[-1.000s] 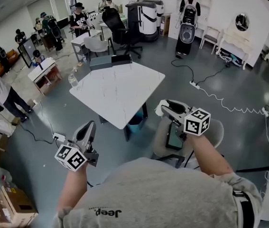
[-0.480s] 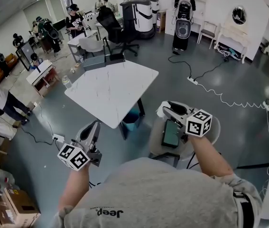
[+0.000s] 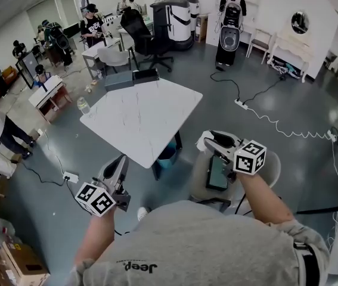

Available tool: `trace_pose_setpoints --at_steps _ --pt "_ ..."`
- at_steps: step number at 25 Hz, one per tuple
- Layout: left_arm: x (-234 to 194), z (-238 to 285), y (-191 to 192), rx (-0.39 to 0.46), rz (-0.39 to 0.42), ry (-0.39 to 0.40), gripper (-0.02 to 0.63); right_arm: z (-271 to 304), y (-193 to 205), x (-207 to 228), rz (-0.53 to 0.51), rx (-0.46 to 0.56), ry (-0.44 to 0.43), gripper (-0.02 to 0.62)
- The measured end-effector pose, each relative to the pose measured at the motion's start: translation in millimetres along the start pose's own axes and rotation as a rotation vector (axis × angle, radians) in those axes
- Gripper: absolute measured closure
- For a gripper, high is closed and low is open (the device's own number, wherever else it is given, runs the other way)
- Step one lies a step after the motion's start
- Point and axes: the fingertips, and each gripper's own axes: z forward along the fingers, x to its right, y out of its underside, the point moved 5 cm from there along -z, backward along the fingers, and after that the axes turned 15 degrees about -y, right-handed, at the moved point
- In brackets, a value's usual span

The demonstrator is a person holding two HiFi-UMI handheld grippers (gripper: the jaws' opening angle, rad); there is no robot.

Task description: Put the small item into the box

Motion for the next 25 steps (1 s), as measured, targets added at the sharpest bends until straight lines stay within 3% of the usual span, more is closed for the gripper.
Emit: trace_pose_setpoints --at_steps 11,25 --pt "-128.9 51.7 -51.8 0.000 0.030 0.093 0.601 128.7 -26.5 28.1 -0.026 0.002 0.064 0.449" --pt "-285.4 85.5 -113.6 0.016 0.029 0.096 0.601 301.4 -52.0 67.3 -0.038 -0.010 0.048 0.449"
